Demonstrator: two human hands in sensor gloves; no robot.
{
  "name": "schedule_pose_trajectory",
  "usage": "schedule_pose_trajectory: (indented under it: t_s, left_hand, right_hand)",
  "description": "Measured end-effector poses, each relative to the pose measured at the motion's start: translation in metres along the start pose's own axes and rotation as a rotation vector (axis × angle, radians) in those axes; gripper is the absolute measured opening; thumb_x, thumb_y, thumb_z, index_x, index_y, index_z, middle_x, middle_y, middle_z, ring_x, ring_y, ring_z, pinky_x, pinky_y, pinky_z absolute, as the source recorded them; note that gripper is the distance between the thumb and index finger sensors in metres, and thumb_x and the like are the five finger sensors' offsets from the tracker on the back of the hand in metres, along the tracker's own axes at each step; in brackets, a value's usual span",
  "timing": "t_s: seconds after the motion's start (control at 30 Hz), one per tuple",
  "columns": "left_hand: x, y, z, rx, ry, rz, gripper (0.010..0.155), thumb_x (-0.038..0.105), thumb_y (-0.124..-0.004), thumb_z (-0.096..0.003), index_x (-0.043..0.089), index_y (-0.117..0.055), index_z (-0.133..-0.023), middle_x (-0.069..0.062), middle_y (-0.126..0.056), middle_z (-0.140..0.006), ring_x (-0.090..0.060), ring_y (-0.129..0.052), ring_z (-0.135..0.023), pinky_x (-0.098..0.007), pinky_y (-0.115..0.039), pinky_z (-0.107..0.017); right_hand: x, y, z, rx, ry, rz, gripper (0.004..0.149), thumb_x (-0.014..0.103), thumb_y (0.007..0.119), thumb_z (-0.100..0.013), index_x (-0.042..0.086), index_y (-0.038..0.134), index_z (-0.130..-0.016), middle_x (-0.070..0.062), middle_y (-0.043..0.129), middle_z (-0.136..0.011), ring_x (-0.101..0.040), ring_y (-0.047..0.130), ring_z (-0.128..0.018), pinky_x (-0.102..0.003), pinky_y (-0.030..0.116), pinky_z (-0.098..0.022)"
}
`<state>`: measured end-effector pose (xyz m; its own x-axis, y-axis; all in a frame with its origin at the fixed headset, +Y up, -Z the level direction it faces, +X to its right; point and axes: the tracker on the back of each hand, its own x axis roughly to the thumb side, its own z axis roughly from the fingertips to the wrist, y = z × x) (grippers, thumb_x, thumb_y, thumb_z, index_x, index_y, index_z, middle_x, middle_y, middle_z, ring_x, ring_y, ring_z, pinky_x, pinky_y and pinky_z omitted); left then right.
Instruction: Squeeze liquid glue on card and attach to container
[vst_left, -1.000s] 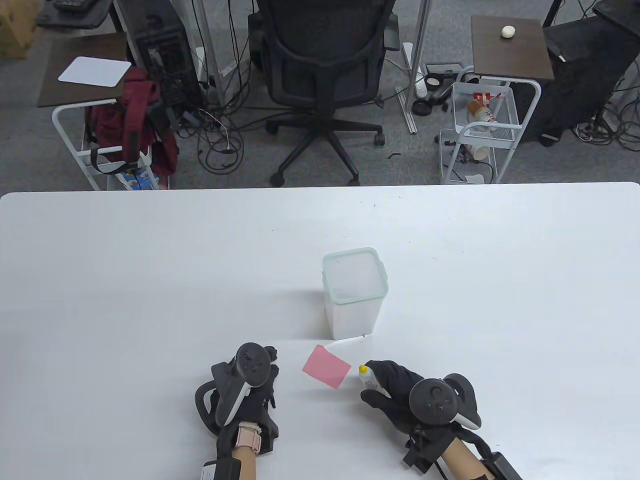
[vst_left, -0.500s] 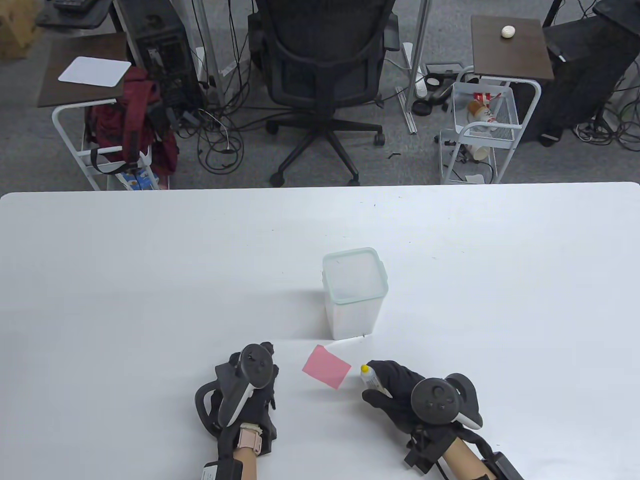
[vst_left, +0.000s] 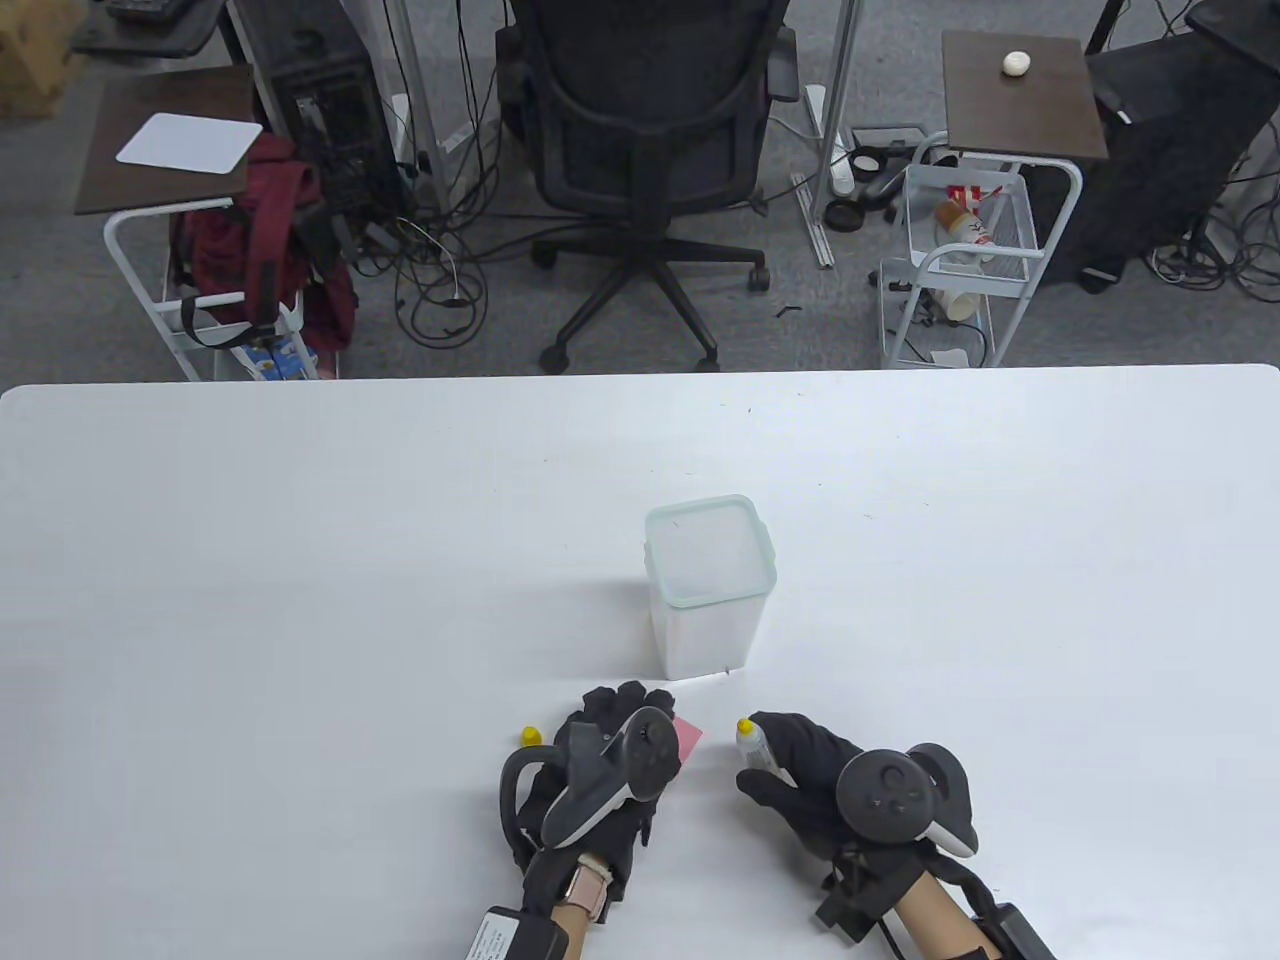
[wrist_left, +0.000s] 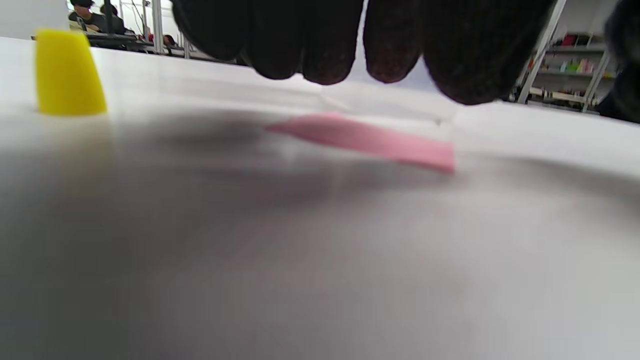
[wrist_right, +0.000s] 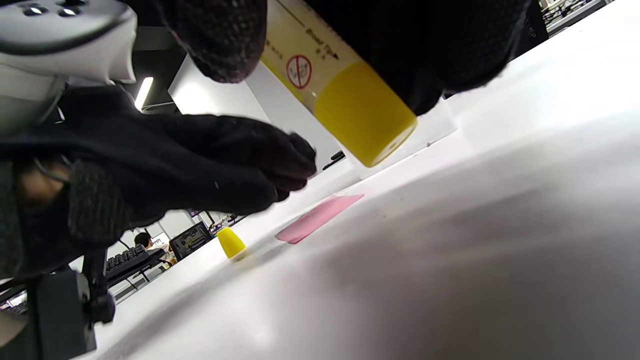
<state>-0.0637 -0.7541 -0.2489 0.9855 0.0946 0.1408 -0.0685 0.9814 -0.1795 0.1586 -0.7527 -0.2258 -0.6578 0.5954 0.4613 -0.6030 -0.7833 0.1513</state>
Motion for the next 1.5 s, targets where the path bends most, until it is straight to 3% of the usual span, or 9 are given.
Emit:
schedule_pose_trajectory:
  t_s: [0.1,0.5,0.77,0.9,1.07,1.3,1.5]
  left_hand:
    - [0.004,-0.010,-0.003,-0.060,-0.009,-0.044,0.068,0.054,-0.085,-0.0368,0.039,-0.068,-0.101,0.007,-0.069,-0.112,-0.025,-0.070,-0.105,-0.042,-0.065,-0.075]
    - [0.023,-0.006,0.005,0.063,-0.036,-0.181,0.043,0.046,-0.085,-0.0389,0.039,-0.084,-0.081,0.012,-0.089,-0.093,-0.021,-0.090,-0.089,-0.037,-0.077,-0.066]
    - [0.003,0.018,0.013,0.163,-0.021,0.263,0.041,0.048,-0.083,-0.0391,0.037,-0.086,-0.078,0.011,-0.100,-0.079,-0.016,-0.104,-0.069,-0.032,-0.086,-0.052]
    - [-0.016,0.021,0.015,0.144,-0.002,0.557,0.041,0.048,-0.082,-0.0403,0.036,-0.086,-0.079,0.010,-0.102,-0.074,-0.016,-0.106,-0.063,-0.031,-0.087,-0.048]
    - [-0.032,0.016,0.016,0.108,0.020,0.793,0.041,0.049,-0.081,-0.0420,0.034,-0.086,-0.080,0.010,-0.103,-0.071,-0.015,-0.107,-0.058,-0.030,-0.088,-0.045]
    - [-0.040,0.008,0.014,0.055,0.020,0.962,0.042,0.050,-0.079,-0.0440,0.034,-0.084,-0.082,0.010,-0.102,-0.072,-0.013,-0.107,-0.058,-0.028,-0.088,-0.044]
    - [-0.043,0.007,0.014,0.053,0.037,0.968,0.042,0.050,-0.079,-0.0443,0.033,-0.084,-0.082,0.010,-0.102,-0.072,-0.013,-0.107,-0.058,-0.028,-0.089,-0.044]
  right_hand:
    - [-0.002,-0.002,0.000,-0.007,0.004,-0.010,0.055,0.041,0.071,-0.058,0.009,0.057,-0.101,-0.020,0.073,-0.096,-0.042,0.085,-0.077,-0.049,0.077,-0.056]
    - [-0.003,-0.003,0.000,-0.024,0.007,-0.021,0.055,0.041,0.071,-0.058,0.009,0.057,-0.101,-0.020,0.073,-0.096,-0.042,0.085,-0.077,-0.049,0.077,-0.056]
    - [-0.005,-0.010,0.005,-0.065,-0.002,-0.031,0.054,0.042,0.074,-0.056,0.012,0.060,-0.099,-0.023,0.076,-0.097,-0.045,0.087,-0.078,-0.052,0.078,-0.056]
    - [-0.004,-0.016,0.006,-0.095,-0.011,-0.023,0.054,0.042,0.074,-0.056,0.013,0.060,-0.099,-0.021,0.080,-0.093,-0.043,0.090,-0.076,-0.051,0.079,-0.055]
    - [-0.001,-0.016,0.007,-0.087,-0.028,0.016,0.053,0.044,0.074,-0.057,0.014,0.061,-0.099,-0.017,0.081,-0.089,-0.041,0.089,-0.074,-0.050,0.078,-0.056]
    - [0.014,-0.017,0.009,-0.075,-0.059,0.194,0.054,0.049,0.071,-0.057,0.018,0.067,-0.101,-0.012,0.084,-0.080,-0.037,0.091,-0.066,-0.049,0.079,-0.052]
    - [0.030,-0.020,0.012,-0.089,-0.071,0.419,0.054,0.051,0.069,-0.057,0.021,0.070,-0.101,-0.011,0.084,-0.079,-0.032,0.094,-0.058,-0.045,0.081,-0.045]
